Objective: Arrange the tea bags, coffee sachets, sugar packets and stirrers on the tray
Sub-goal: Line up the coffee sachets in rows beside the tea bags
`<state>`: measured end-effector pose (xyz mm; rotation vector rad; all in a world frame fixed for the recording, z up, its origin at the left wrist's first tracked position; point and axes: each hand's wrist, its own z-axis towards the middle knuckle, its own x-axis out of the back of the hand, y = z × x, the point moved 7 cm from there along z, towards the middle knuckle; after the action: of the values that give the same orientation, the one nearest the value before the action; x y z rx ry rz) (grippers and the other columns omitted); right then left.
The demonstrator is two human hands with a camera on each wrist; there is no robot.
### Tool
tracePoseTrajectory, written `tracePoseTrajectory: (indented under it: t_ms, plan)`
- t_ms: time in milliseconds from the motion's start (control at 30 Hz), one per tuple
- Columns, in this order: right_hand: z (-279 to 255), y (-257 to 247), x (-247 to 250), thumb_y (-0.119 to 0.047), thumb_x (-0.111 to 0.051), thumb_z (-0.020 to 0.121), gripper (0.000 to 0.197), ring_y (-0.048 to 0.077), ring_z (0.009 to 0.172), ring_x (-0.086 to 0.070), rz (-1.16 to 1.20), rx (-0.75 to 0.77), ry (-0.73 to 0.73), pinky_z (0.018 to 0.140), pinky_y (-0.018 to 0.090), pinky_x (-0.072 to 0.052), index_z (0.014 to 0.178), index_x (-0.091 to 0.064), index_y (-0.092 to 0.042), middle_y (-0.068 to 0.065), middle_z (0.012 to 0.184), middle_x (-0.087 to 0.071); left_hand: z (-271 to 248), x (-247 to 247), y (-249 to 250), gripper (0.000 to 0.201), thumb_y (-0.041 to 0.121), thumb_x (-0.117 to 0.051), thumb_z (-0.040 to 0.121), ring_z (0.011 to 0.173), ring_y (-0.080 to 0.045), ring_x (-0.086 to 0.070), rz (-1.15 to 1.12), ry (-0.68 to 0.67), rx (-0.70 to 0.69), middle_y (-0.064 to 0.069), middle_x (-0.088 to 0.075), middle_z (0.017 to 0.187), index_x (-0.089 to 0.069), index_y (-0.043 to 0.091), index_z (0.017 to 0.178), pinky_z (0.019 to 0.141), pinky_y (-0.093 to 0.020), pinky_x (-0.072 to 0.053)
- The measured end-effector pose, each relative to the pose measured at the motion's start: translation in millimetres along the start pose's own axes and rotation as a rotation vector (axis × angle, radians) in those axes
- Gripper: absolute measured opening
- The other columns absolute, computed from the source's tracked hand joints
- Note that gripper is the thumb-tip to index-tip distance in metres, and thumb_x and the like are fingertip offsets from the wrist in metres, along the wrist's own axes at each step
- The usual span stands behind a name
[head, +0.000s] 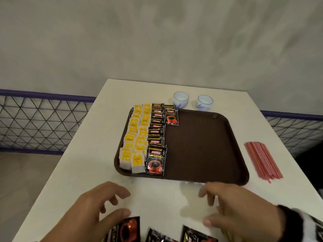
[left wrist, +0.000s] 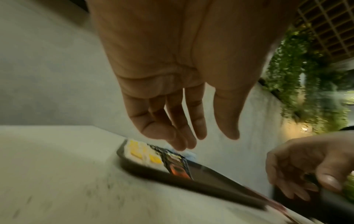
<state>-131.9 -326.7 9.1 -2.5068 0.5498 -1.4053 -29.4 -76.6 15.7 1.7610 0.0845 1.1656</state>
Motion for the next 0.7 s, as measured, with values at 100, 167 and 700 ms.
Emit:
tracePoseTrajectory:
  t_ms: [100,167,700]
  plan:
    - [-31,-8,-55,-0.062,-0.032,0.095,0.041,-0.003,0.126,-0.040,-0.106,0.014,-0.065,0.108,0.030,-0.030,0.135,-0.024,-0.056,-0.028,0.136,-0.034,-29,-46,-10,0.035,0.080,-0.043,0.071,0.092,0.012,-0.049,0.236,-0.290,-0.007,0.035,-0.051,0.106,-0.049,0.062,0.100,0.080,0.002,-0.038]
    - [-36,-2,-82,-0.067,-0.007,0.092,0.044,-0.003,0.097,-0.063,-0.195,-0.040,0.020,0.085,0.029,-0.051,0.132,-0.023,-0.059,-0.027,0.118,-0.042,-40,-64,-23,0.044,0.077,-0.035,0.076,0.090,0.008,-0.042,0.419,-0.305,-0.018,0.031,-0.045,0.109,-0.043,0.055,0.113,0.066,-0.003,-0.047]
    - [-17,-30,-99,-0.046,-0.076,0.073,0.087,0.008,0.123,-0.034,0.123,-0.018,0.223,0.109,0.031,-0.034,0.144,-0.025,-0.040,-0.020,0.140,-0.027,-47,-84,-29,0.094,0.058,-0.065,0.070,0.117,-0.007,-0.022,0.533,-0.263,0.038,0.017,-0.018,0.136,-0.011,0.038,0.144,0.102,-0.018,-0.035]
